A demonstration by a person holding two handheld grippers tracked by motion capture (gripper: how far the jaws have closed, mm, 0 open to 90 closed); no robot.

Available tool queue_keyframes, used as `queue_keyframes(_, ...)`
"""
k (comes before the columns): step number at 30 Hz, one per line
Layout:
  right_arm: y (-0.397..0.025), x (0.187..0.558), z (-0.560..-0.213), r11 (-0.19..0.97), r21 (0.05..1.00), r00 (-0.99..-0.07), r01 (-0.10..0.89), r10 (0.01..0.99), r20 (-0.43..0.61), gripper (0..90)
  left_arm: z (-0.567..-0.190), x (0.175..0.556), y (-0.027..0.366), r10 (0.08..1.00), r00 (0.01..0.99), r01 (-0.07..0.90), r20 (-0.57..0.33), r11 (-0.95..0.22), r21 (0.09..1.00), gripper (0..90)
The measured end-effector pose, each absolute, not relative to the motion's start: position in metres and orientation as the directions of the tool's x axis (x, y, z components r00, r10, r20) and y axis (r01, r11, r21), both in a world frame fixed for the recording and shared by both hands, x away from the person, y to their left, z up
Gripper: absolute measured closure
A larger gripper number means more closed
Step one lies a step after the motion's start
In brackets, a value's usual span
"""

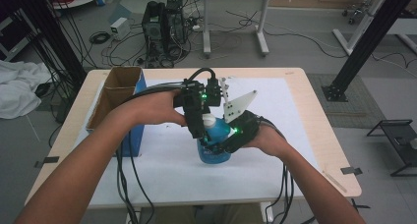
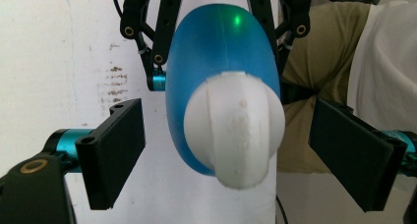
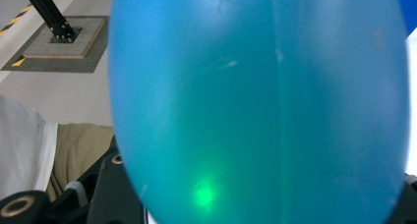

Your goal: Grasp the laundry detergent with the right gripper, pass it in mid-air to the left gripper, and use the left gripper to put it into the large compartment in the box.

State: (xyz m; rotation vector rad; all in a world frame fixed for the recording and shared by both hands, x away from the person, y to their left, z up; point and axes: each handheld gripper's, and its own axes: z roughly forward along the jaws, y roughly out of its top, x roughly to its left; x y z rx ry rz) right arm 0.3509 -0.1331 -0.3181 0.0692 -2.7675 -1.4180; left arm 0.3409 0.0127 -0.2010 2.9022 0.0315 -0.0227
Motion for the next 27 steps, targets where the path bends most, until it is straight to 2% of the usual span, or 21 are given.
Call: queue_keyframes(27,-0.135,0.349,-0.313,0.592,0.806,-0.998,0.001,-0.051,0.039,44.0,-0.221,0.347,-0.002,0.000,0.999,0.009,-0.042,-0.976,0.219,14.1)
